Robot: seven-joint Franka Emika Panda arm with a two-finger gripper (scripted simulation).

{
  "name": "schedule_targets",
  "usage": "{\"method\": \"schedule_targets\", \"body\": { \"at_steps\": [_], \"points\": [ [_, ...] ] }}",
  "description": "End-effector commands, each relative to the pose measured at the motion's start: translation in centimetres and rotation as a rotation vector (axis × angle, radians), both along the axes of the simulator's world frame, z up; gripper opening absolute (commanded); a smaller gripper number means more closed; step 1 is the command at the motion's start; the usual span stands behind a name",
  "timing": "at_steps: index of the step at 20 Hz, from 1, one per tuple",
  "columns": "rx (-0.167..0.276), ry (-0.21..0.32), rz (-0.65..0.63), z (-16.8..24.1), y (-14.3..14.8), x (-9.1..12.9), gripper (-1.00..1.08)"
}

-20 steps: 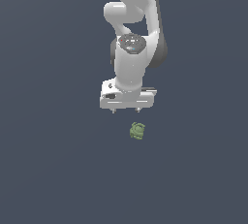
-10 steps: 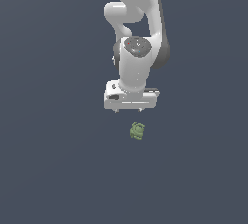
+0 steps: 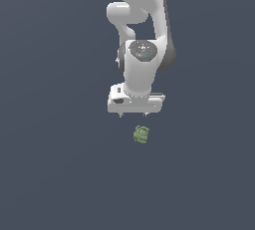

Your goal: Pick up the object and move it to a goal position.

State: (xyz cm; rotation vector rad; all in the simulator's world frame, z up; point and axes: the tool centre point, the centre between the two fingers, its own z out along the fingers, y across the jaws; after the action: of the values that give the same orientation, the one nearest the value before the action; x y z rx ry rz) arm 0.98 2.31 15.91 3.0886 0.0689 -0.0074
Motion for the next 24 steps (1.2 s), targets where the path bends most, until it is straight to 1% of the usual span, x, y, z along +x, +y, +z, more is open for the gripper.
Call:
{"method": "schedule_targets", "body": {
  "at_steps": [1,6,16,24],
  "points": [
    [0.004,-0.001,-0.021,-0.4,0.3,0.2,1.00],
    [0.015,-0.005,-0.092,-1.8,1.1,0.9,1.00],
    [0.042,-0.011,-0.282,-5.5,3.3,2.6,1.00],
    [0.051,-0.013,-0.349,-6.8,4.1,3.0,1.00]
  ]
}}
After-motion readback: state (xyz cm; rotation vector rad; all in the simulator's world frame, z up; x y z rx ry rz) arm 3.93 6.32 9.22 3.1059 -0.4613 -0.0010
